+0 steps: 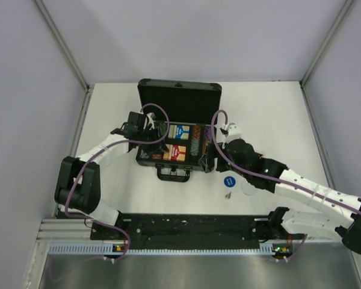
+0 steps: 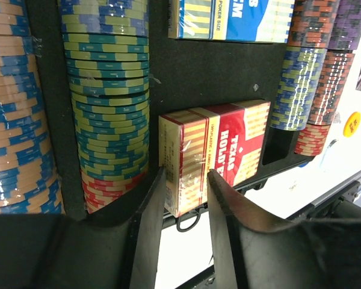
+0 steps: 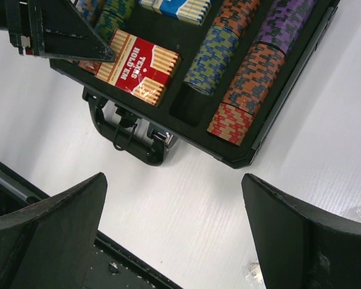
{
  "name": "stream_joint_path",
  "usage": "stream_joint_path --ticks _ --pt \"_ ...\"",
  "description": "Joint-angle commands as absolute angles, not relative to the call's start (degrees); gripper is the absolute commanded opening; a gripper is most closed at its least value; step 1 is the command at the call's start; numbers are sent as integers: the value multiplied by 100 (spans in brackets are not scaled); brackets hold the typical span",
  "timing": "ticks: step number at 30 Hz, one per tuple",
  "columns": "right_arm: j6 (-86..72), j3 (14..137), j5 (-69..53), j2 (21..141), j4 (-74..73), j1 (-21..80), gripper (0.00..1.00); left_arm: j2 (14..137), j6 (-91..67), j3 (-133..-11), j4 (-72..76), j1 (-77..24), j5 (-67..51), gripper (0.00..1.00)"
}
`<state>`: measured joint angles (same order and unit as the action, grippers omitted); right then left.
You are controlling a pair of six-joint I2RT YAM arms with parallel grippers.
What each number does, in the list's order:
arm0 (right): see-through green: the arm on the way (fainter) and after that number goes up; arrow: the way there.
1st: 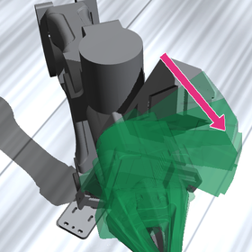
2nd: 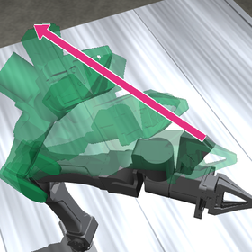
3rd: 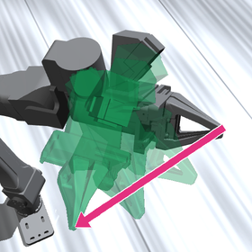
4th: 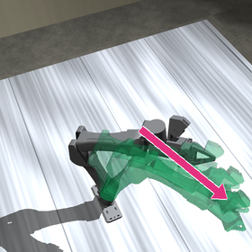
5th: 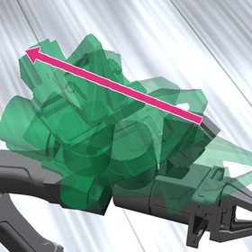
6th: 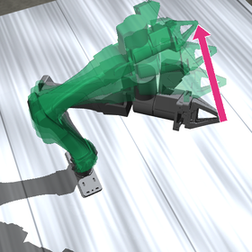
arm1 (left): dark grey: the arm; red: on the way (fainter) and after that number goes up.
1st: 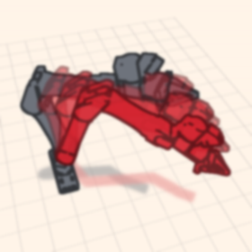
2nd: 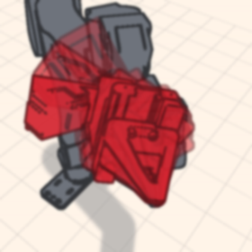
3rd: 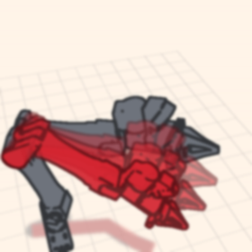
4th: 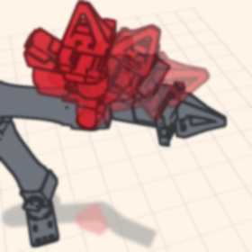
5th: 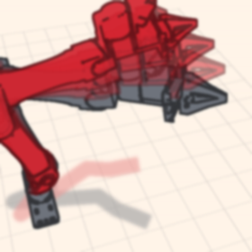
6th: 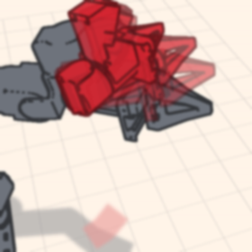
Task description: Pack up texas hold em set
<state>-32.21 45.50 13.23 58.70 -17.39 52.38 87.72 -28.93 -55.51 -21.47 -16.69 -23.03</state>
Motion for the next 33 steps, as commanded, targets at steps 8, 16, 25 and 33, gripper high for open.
stream_joint_path --ticks 8,16,25,33 --pt "-3348 4517 1740 5862 -1608 5282 93 9070 -2979 -5686 -2047 -1881 -2260 26" --pt "-3419 4720 1863 6055 -1670 5212 93 9167 -3190 -5651 -2434 -2144 -1065 17" --pt "-3673 4720 1977 6012 -1942 5142 93 8684 -3120 -6116 -2794 -2224 -967 41" --pt "-4472 4413 2161 6038 -2723 4931 92 8420 -3182 -7049 -3700 -2241 -712 44"
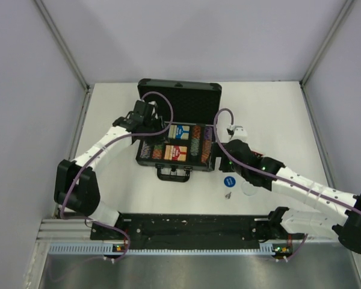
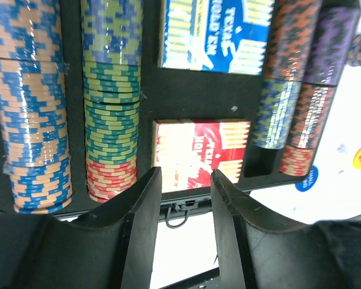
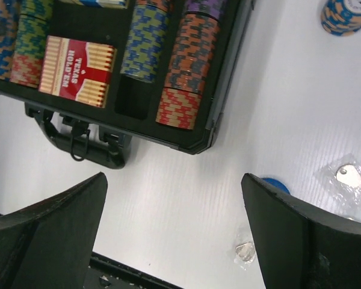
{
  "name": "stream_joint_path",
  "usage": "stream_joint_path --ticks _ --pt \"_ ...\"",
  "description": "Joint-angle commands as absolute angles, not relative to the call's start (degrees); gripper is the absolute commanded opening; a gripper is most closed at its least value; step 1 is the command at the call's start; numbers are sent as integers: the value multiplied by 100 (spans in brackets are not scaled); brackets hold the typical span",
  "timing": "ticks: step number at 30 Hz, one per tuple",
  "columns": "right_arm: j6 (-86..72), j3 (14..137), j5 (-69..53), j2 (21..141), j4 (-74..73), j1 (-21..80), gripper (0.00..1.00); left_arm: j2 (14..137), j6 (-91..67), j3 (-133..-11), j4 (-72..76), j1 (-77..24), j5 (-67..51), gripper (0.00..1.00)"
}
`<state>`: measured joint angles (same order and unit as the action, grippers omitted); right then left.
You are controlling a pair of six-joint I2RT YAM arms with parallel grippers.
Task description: Pack up texas hold em set
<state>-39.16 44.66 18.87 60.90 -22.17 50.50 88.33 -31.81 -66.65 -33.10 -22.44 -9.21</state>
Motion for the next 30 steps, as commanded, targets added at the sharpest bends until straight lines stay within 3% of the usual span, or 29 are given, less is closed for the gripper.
stream_joint_path --ticks 1,12,30 --pt "-4622 4369 2214 6055 -2960 4896 92 8368 -3182 -7058 -3718 -2241 -747 44" --pt "-6424 3912 3023 6135 -4956 4474 98 7507 -3384 -6452 -3112 -2241 -993 47" --pt "-6830 2945 2822 6250 -4343 4017 98 7128 -3472 -6064 -2944 -2224 -1178 49"
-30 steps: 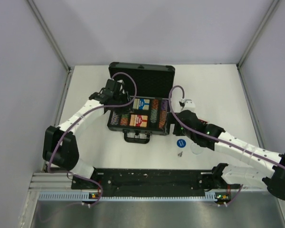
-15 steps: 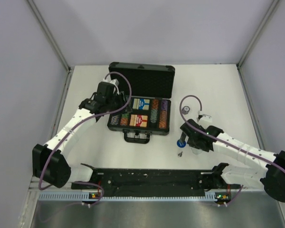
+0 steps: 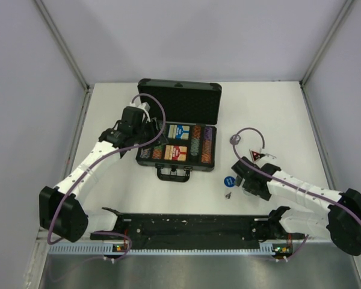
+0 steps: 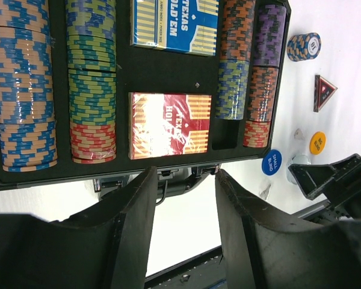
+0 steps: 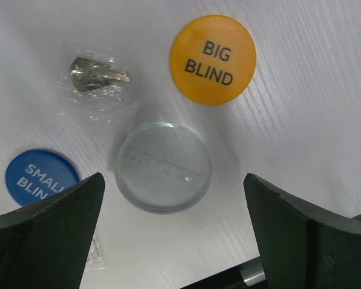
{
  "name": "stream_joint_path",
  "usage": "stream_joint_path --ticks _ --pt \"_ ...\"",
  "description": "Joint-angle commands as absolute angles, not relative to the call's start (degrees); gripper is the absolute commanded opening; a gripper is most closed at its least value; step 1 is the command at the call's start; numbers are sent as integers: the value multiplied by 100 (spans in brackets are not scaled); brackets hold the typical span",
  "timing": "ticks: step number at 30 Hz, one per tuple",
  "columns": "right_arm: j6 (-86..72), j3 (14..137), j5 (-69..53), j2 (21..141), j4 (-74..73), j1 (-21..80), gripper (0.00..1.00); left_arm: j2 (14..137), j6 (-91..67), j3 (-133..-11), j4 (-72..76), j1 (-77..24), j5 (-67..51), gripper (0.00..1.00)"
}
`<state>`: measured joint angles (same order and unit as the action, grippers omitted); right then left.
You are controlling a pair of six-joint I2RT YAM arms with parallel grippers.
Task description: Pack up texas hold em set
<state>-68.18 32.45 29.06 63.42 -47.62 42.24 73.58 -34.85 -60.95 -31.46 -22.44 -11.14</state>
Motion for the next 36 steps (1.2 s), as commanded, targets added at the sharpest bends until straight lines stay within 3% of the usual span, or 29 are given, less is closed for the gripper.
stream_joint_path --ticks 1,9,15,18,28,36 --pt "-6768 2840 2726 6214 -4176 3973 97 7128 -3454 -6064 -2944 -2232 -1186 49" --pt "-6513 2637 2365 6433 -3726 3806 87 7075 -3384 -6047 -2953 -2232 -1116 49" --pt "-6469 2672 2224 6425 -3735 3797 64 6961 -3340 -6047 -2936 -2232 -1011 51" --pt "-6346 2847 2267 6311 -3832 3797 54 6900 -3270 -6082 -3006 -2224 -853 58" --pt "-5240 4823 2488 6433 -4140 3797 50 6338 -3138 -6275 -3103 -2215 156 95" --pt "-3878 6036 2109 7416 -2717 4156 49 5134 -3244 -5836 -2655 -2224 1335 99"
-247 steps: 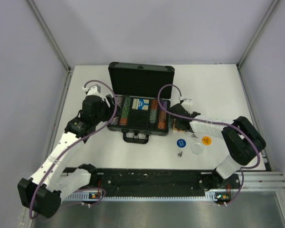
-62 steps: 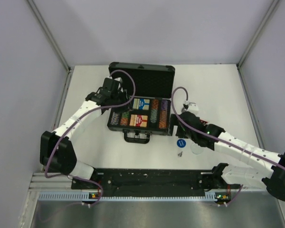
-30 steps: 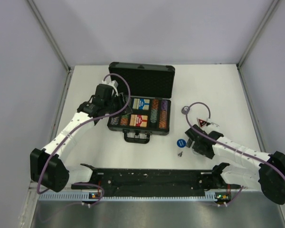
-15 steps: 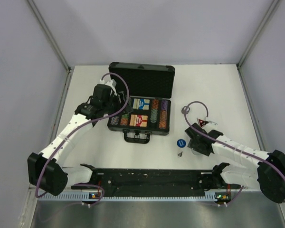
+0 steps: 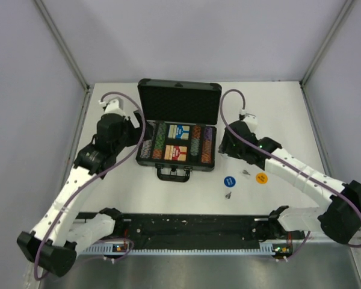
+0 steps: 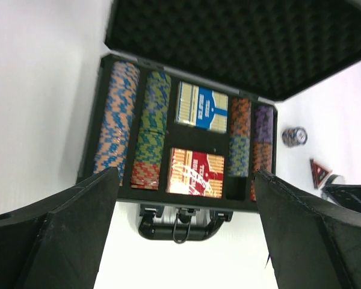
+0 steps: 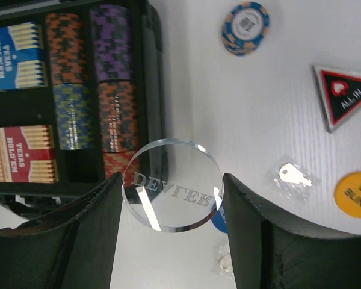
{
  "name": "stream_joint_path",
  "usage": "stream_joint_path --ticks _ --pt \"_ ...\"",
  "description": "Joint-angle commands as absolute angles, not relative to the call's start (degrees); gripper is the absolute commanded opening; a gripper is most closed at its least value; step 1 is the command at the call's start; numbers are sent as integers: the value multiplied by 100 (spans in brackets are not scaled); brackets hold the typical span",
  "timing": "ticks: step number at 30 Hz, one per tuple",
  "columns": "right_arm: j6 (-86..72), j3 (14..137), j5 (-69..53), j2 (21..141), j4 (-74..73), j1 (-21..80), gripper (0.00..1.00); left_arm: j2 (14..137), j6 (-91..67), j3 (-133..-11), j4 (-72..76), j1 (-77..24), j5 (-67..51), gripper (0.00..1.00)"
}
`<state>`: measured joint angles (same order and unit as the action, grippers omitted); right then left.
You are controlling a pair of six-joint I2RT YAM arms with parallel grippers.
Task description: Pack up texas hold em set
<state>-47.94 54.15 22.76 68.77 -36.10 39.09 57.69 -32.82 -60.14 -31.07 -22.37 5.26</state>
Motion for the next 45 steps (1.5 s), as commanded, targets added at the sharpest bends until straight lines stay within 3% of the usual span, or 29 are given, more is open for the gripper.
stream_joint_path --ticks 1,12,20,43,45 --pt "-3667 6229 2127 7609 -2611 4253 49 5037 -3217 -5819 -2637 -2215 1432 99" --pt "-2084 8366 2092 10018 -1583 4799 51 4553 -3305 -5783 -2926 -2215 2082 99" --pt "-1714 9605 1890 11372 -1810 4808 54 4368 -3357 -5678 -3041 -2215 2294 98" --pt "-1336 10204 2119 12533 -1758 4799 63 4684 -3314 -5563 -2953 -2215 2347 98" --pt "-1362 10239 2162 12551 -1819 4808 67 4693 -3296 -5572 -2962 -2215 2338 98"
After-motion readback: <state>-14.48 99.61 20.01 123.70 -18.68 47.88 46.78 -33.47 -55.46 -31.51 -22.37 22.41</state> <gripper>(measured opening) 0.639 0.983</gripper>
